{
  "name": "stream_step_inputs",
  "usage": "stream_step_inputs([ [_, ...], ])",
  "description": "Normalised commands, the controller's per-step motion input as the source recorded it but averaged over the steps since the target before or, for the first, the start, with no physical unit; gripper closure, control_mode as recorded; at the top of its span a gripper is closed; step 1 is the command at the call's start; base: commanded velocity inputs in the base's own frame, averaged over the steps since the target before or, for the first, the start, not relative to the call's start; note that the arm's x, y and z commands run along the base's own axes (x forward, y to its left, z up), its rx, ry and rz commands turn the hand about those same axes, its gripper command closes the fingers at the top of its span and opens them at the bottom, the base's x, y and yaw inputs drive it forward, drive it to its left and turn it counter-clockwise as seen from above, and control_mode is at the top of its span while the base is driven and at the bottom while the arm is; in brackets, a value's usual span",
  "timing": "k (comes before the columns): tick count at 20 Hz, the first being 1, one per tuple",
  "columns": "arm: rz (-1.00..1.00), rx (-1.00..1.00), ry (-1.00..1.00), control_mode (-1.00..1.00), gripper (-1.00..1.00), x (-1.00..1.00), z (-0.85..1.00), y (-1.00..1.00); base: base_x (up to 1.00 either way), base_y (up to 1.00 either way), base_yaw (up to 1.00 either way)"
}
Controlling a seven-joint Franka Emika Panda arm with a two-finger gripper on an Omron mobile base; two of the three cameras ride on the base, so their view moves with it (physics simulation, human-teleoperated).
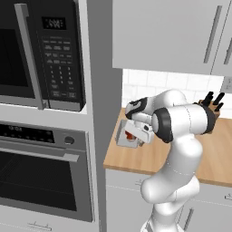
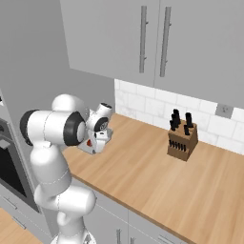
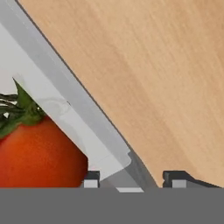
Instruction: Take the meat container that has the chicken drumstick and place it on the second highest rack of the freezer. Then take the vegetable container that has the bell pepper and tomato and place it on the highest rack of the freezer.
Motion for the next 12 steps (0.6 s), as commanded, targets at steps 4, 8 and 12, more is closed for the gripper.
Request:
stream_step_inputs([
  [4, 0.00, 0.00, 0.01, -1.00, 1.00, 0.08, -0.50, 0.00, 0.00, 0.00, 0.00],
  [8, 0.00, 0.00, 0.01, -1.00, 1.00, 0.00, -0.47, 0.00, 0.00, 0.00, 0.00],
  [12, 0.00, 0.02, -0.08, -1.00, 1.00, -0.24, -0.05, -0.04, 0.00, 0.00, 0.00],
])
